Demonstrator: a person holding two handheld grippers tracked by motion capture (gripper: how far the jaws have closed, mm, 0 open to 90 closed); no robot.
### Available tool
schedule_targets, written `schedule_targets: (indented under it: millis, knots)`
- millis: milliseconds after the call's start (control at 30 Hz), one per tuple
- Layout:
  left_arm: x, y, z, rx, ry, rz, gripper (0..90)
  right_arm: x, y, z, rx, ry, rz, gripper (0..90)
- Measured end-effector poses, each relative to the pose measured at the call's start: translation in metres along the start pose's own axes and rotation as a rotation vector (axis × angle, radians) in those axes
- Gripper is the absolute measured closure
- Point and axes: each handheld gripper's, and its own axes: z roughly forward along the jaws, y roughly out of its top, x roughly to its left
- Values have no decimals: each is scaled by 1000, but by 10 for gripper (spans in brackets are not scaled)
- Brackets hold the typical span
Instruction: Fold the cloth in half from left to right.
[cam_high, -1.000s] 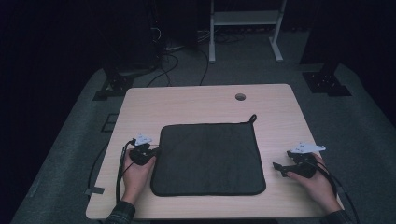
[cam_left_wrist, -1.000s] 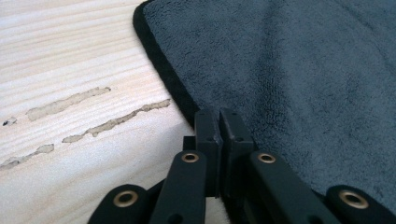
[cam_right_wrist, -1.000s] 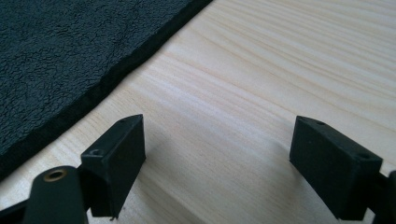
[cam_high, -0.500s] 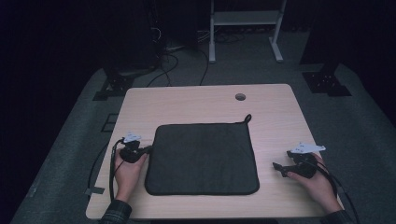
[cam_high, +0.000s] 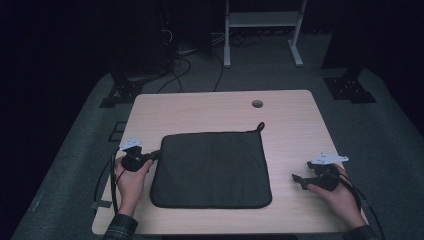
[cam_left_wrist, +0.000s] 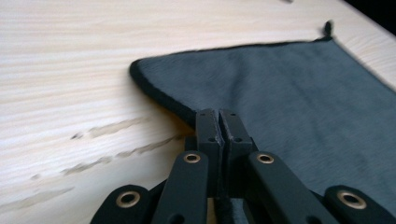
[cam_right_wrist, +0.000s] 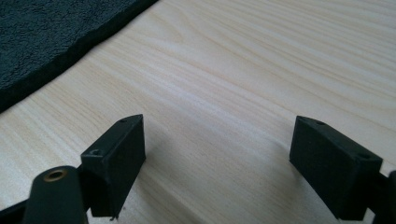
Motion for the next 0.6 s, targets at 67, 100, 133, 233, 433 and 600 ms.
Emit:
schedule_targets:
  millis: [67, 100, 133, 233, 433, 600]
  knots:
    - [-3, 2, 2, -7, -18, 4, 880, 0, 0, 0, 0, 0, 0, 172]
    - [-5, 3, 2, -8, -34, 2, 880, 0, 0, 0, 0, 0, 0, 172]
    - [-7, 4, 3, -12, -41, -2, 880, 0, 0, 0, 0, 0, 0, 172]
    - [-12, 6, 6, -17, -75, 0, 880, 0, 0, 0, 0, 0, 0, 172]
    - [-24, 12, 14, -32, -143, 8, 880, 0, 0, 0, 0, 0, 0, 172]
    - [-33, 15, 24, -29, -189, 16, 880, 0, 0, 0, 0, 1, 0, 173]
